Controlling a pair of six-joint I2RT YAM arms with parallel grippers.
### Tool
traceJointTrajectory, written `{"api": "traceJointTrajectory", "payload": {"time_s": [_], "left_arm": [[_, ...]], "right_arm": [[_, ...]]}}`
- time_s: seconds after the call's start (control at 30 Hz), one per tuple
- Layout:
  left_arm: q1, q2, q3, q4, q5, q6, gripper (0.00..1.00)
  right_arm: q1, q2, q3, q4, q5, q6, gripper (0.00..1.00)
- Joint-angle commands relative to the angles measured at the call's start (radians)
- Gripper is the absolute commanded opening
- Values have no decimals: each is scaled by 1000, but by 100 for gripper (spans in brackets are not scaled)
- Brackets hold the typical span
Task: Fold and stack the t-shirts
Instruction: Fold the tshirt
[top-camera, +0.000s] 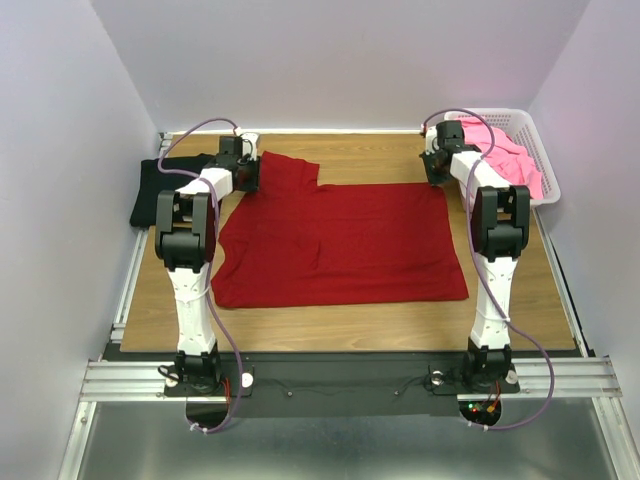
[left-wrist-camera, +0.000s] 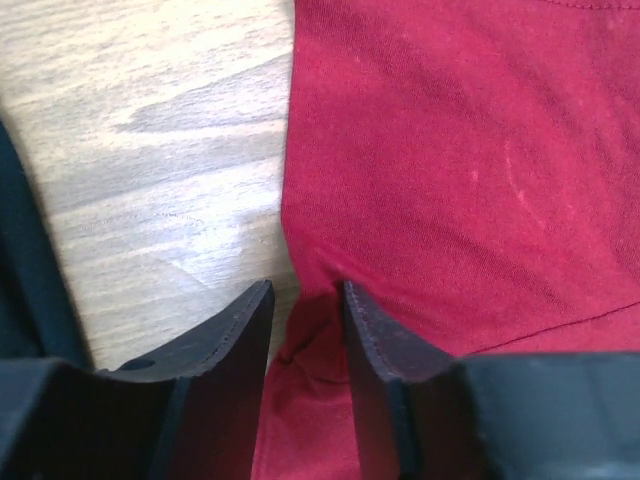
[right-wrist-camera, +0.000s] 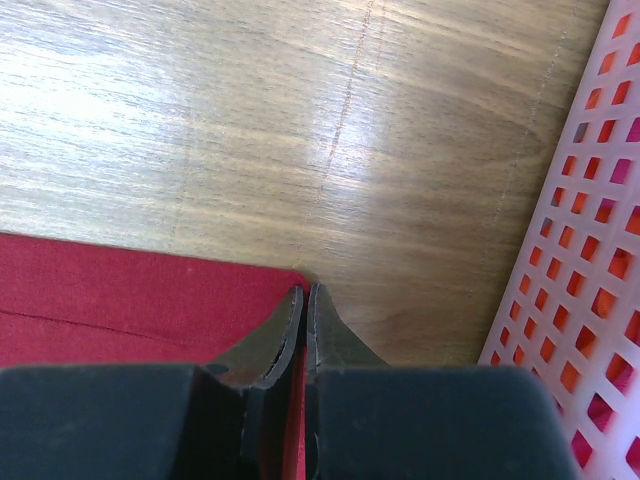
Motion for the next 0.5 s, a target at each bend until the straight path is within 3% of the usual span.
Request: {"api": "traceJointTrajectory", "payload": {"time_s": [0.0,0.1,0.2,0.23,0.47], "left_arm": [[-2,12,57,-78,4,4,41],[0,14,52,-85,-16,8,31],[-2,15,64,-94,-9,15,7],[-2,14,66,-96,-6,19,4],[-2,-37,112,-102,-38,35,0]], "right_arm": [[15,10,-42,-52,17,-6,1],[18,8,-36,-52,16,0,1],[28,-4,-22,-52,14,12,1],[31,-9,-19,-52,10,15,1],[35,-38,36,-50,51,54,1]]}}
